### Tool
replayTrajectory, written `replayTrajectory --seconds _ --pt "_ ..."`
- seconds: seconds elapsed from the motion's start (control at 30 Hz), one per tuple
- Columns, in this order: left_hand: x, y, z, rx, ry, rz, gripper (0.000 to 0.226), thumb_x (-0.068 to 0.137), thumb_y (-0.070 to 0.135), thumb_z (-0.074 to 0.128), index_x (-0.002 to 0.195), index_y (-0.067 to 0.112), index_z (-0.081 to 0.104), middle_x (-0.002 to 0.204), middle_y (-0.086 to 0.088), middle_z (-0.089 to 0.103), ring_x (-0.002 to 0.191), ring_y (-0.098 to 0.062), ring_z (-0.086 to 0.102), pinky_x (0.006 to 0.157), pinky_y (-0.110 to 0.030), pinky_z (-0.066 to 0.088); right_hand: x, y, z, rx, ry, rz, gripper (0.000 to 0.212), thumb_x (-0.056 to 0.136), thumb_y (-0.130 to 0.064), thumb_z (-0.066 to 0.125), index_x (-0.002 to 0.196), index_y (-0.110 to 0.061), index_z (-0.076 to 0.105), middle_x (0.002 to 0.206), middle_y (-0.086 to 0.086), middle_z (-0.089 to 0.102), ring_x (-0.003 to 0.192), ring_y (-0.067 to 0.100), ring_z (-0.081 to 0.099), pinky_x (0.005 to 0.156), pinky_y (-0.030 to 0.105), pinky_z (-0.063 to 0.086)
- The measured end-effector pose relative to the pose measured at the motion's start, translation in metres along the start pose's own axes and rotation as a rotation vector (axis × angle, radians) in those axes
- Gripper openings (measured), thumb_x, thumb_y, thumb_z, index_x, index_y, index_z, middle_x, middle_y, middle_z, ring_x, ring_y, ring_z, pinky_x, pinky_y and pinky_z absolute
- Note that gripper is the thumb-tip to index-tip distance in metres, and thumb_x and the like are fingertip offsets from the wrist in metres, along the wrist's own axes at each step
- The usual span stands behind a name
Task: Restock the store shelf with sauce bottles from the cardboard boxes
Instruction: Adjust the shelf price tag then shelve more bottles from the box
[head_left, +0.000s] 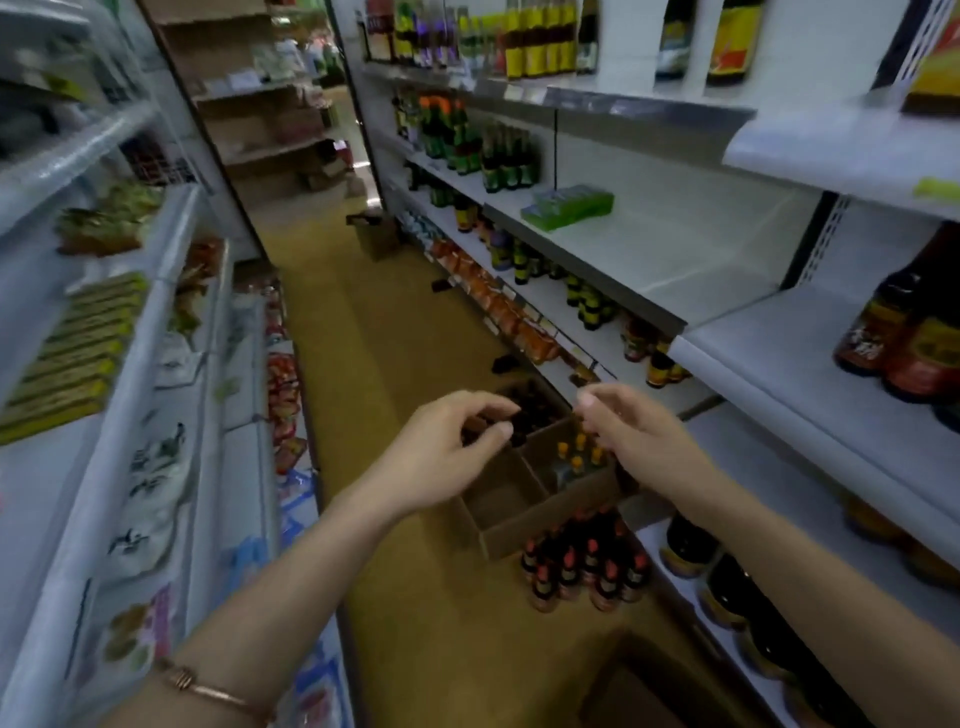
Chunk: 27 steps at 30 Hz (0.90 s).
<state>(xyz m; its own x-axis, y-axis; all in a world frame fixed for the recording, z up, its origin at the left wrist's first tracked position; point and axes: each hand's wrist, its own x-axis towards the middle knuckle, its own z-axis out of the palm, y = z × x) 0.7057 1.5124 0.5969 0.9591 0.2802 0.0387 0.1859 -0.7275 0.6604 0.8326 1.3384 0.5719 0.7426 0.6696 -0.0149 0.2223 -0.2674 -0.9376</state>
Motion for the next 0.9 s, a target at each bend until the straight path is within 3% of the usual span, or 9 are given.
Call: replayTrajectory --seconds 0.1,0.23,0.37,0.47,0.57,0.73,0.83,0.9 --pt "0.041 -0.024 -0.011 -0.030 -0.054 -0.013 0.024 0.098 0.030 0.053 0.119 0.034 0.062 0.109 0.020 0.064 0.098 0.007 0.059 0.078 -0.006 0.046 0.049 0.009 0.000 -0.036 -0.020 0.025 0.016 0.094 -0.051 0.046 0.102 -0.040 0.056 0.109 -0.013 0.062 0.105 0.005 0.059 0.096 0.033 0.049" --pt "0.097 -0.074 -0.010 -0.080 -0.142 -0.065 0.025 0.098 0.024 0.052 0.122 0.029 0.060 0.111 0.015 0.064 0.098 0.000 0.062 0.081 -0.015 0.051 0.108 0.033 0.005 -0.054 -0.012 0.105 0.032 0.090 -0.057 0.045 0.109 -0.035 0.058 0.111 -0.012 0.062 0.106 0.006 0.059 0.098 0.038 0.049" --pt "0.177 -0.127 -0.007 -0.095 -0.218 -0.029 0.025 0.098 0.024 0.052 0.121 0.030 0.060 0.110 0.018 0.064 0.096 0.002 0.061 0.072 -0.007 0.048 0.162 0.060 0.014 -0.063 0.043 0.206 0.023 0.091 -0.055 0.046 0.101 -0.038 0.057 0.106 -0.010 0.063 0.102 0.007 0.061 0.096 0.038 0.050" --pt "0.246 -0.158 -0.007 -0.142 -0.281 0.005 0.024 0.098 0.026 0.052 0.120 0.033 0.059 0.108 0.022 0.061 0.096 0.001 0.059 0.065 -0.008 0.045 0.212 0.072 0.016 -0.106 0.104 0.283 0.040 0.085 -0.063 0.045 0.108 -0.033 0.058 0.103 -0.011 0.062 0.100 0.010 0.060 0.094 0.038 0.050" --pt "0.309 -0.178 -0.002 -0.138 -0.327 0.029 0.023 0.099 0.028 0.051 0.121 0.032 0.058 0.115 0.019 0.053 0.100 0.001 0.055 0.064 -0.008 0.044 0.256 0.077 0.018 -0.144 0.172 0.349 0.033 0.093 -0.053 0.046 0.114 -0.030 0.056 0.110 -0.008 0.061 0.107 0.012 0.059 0.094 0.033 0.048" --pt "0.388 -0.198 0.037 -0.133 -0.411 0.036 0.022 0.099 0.027 0.052 0.120 0.029 0.060 0.128 0.009 0.046 0.105 -0.006 0.055 0.078 -0.017 0.044 0.294 0.099 0.017 -0.211 0.212 0.438 0.038 0.097 -0.048 0.047 0.124 -0.023 0.054 0.117 -0.007 0.060 0.109 0.011 0.057 0.092 0.027 0.046" --pt "0.414 -0.211 0.074 -0.146 -0.453 0.030 0.022 0.099 0.025 0.051 0.120 0.027 0.058 0.124 0.010 0.045 0.096 0.000 0.053 0.074 -0.012 0.043 0.310 0.131 0.007 -0.233 0.222 0.495 0.037 0.098 -0.046 0.046 0.126 -0.023 0.053 0.114 -0.008 0.058 0.104 0.009 0.055 0.079 0.018 0.043" --pt "0.423 -0.222 0.098 -0.145 -0.464 -0.015 0.025 0.099 0.025 0.050 0.124 0.026 0.055 0.124 0.012 0.039 0.103 -0.002 0.049 0.081 -0.015 0.042 0.317 0.159 0.004 -0.221 0.212 0.540 0.035 0.099 -0.044 0.046 0.125 -0.022 0.053 0.110 -0.008 0.057 0.100 0.008 0.054 0.071 0.009 0.038"
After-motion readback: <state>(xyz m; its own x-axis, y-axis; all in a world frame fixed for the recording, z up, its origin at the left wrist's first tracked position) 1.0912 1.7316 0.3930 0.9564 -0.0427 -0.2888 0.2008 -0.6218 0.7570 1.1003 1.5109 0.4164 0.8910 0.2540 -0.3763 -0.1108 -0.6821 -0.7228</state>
